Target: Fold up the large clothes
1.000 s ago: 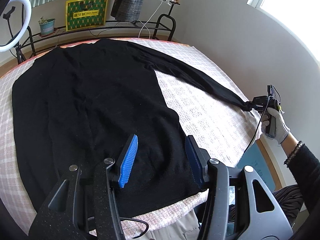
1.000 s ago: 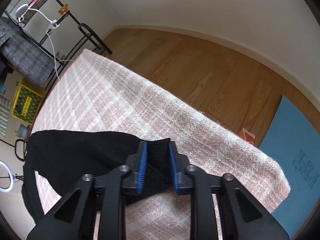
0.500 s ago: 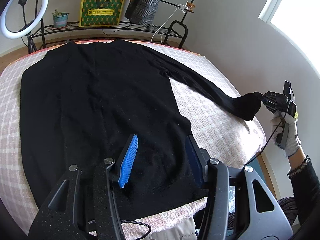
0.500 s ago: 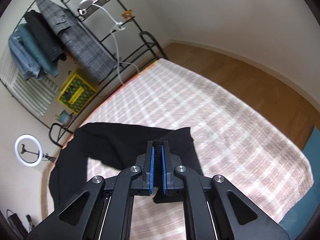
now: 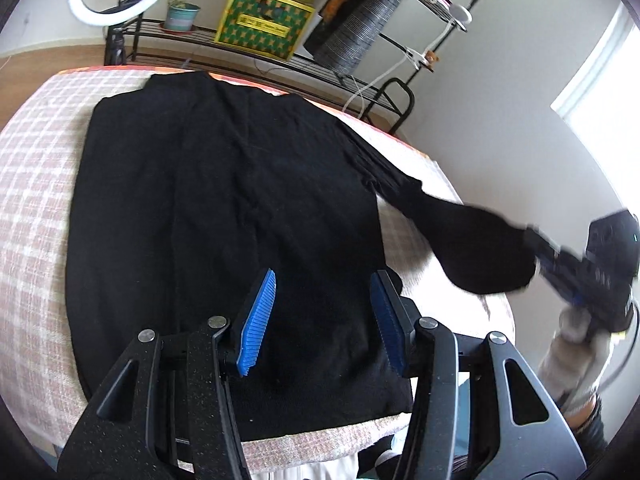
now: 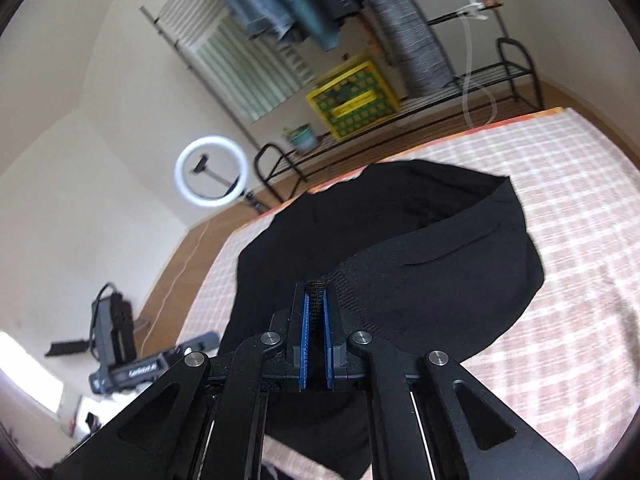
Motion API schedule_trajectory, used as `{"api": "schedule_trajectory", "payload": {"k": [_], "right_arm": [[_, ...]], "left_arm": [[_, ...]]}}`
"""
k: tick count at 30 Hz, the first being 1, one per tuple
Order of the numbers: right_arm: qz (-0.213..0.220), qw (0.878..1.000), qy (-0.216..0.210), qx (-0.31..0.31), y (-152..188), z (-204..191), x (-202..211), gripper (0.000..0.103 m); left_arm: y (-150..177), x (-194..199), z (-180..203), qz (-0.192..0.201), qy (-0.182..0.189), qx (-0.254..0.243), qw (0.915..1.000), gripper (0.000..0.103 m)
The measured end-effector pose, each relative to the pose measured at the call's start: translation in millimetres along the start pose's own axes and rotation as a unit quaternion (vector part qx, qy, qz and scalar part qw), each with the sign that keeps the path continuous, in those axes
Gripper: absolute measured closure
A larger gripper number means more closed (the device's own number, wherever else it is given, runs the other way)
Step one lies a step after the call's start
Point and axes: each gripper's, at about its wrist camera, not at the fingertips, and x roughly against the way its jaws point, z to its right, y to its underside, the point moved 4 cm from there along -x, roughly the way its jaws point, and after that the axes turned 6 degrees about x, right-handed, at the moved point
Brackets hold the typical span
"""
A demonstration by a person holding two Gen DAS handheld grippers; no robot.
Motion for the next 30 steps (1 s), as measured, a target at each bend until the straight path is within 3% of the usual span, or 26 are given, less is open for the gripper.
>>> {"api": "schedule_trajectory", "payload": {"k": [4,7,13,18,22,24,26,30], "right_arm": [[-0.086,0.994,-0.058,0.030,49.1,-53.0,-57.1,0.098],[-0.141,0.986,-0.060,0.060,86.1,-70.6,-90.3,0.098],[-0.200,0.975,-0.059,0.080,121.5,-58.3,-127.8,0.097],[-0.272,0.954,-0.075,0.104,137.1,-54.6,-149.0,0.092],[-0.269,0.950,-0.103,0.123,127.7,-54.2,-134.5,0.091],[-0.247,0.954,-0.110,0.128,108.6,-48.1,-124.4,0.083],[-0.223,0.963,-0.087,0.123,87.3,-32.6,-118.3,0.073],[-0.183,0.978,-0.042,0.088,39.7,8.5,-115.0,0.073]], "left_arm": [[-1.8,2.4,-23.7,0.005,0.002,0.035,0.9994,0.053],[2.3,-6.1,-40.4,-0.011,0.011,0.059,0.9982,0.053],[25.6,-33.8,-46.7,-0.057,0.012,0.052,0.9970,0.053],[42.3,-55.7,-40.2,-0.091,0.020,0.041,0.9948,0.052],[57.6,-72.5,-40.2,-0.117,0.022,0.050,0.9917,0.052],[65.7,-81.2,-38.8,-0.130,0.016,0.044,0.9904,0.052],[70.3,-87.4,-34.5,-0.128,0.003,0.032,0.9912,0.052],[74.2,-93.4,-21.1,-0.118,-0.002,0.009,0.9929,0.052]]}}
